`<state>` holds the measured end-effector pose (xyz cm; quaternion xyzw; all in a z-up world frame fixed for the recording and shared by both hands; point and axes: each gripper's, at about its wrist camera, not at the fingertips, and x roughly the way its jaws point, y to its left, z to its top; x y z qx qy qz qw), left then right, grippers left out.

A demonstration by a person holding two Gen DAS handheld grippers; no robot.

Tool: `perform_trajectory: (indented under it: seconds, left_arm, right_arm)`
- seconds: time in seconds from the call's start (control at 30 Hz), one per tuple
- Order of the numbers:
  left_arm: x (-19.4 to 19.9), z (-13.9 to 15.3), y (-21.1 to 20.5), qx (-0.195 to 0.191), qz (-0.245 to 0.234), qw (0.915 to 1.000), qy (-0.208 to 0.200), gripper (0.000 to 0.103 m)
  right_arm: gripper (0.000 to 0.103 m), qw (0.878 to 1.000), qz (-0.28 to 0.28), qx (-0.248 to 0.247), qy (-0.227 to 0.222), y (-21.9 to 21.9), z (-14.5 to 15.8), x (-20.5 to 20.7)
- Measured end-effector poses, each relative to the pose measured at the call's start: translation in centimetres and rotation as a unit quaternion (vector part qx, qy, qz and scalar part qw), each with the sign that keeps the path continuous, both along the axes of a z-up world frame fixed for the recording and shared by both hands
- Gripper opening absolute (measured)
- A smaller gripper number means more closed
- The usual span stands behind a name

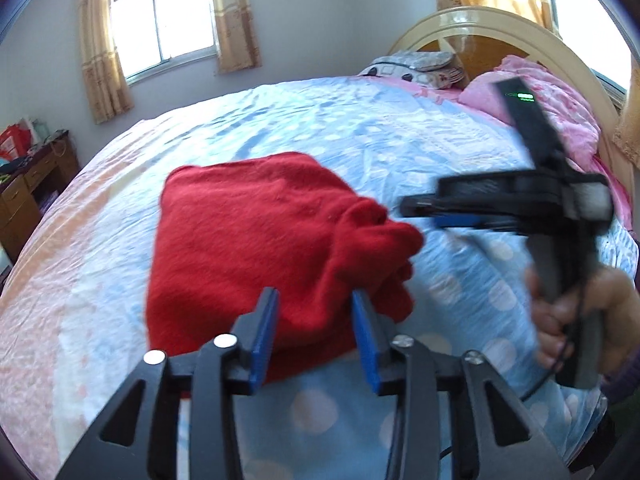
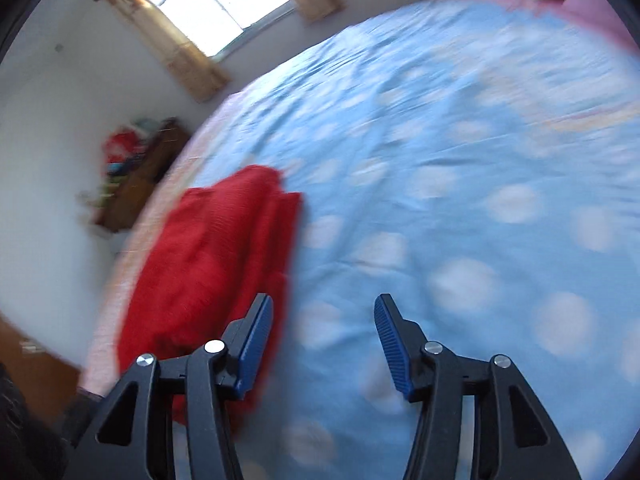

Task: Fold small clothes
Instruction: 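Lower the folded red sweater onto the bed and open both tools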

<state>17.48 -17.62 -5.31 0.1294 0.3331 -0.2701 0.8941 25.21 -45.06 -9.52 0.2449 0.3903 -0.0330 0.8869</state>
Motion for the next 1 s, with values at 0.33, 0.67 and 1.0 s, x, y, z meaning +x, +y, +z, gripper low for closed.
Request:
perform_trajectory:
  seconds: [0.33, 0.67, 1.0]
  left_arm:
    - [0.0, -0.1, 4.7, -0.017, 0.058, 0.9978, 0.026, 0.073]
    - [4.3, 1.4, 8.6, -0.057, 0.115, 0.9908, 0.041, 0.073]
    - [7.7, 0.2, 8.0, -0.04, 0.088, 0.992, 0.082, 0.073]
  right_arm:
    - [0.043, 0.992, 0.044, -0.074, -0.096, 7.1, 5.8, -4.1]
    - [0.018, 0.997, 0.068, -0.015, -0.03, 9.4, -0.1, -3.1]
    - [0.015, 0.991, 0.125, -0.048, 0.015, 9.0, 0.7, -5.3]
